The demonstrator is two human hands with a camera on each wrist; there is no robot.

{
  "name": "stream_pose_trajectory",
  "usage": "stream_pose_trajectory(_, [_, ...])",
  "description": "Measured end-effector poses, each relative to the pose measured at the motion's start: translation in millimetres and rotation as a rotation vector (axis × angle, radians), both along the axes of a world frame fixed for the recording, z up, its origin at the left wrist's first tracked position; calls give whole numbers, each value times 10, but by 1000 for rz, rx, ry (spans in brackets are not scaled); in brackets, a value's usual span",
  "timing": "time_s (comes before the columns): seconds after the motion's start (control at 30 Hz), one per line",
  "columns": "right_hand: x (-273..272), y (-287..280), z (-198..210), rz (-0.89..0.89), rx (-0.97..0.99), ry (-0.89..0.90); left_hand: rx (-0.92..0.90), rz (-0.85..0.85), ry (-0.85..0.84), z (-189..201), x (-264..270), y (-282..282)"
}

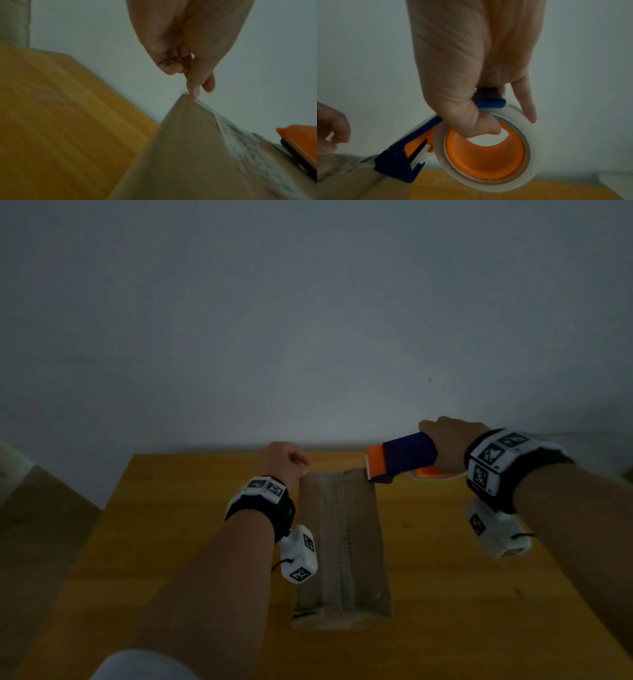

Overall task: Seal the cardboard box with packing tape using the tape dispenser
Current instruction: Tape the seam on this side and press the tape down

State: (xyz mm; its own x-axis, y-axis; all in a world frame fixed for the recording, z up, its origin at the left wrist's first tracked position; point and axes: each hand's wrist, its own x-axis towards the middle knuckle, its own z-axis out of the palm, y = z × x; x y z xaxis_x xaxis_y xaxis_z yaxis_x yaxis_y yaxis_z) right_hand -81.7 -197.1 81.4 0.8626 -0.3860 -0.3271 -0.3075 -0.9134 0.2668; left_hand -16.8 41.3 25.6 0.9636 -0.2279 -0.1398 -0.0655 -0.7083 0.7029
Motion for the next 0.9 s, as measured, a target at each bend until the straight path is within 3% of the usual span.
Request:
stream_pose_trajectory(0.1, [3, -32, 21, 22, -32, 28, 113, -158, -100, 92, -26, -91])
stream_pose_trajectory(0.3, [-85, -88, 56, 119, 61, -33, 191, -270, -70, 79, -4, -113])
stream_pose_trajectory(0.73, [-80, -285, -65, 114, 241, -22, 218, -228, 2, 16, 44, -152])
stream_pose_trajectory(0.9, [-84, -291, -54, 114, 222, 28, 240, -202, 30, 37, 43, -178])
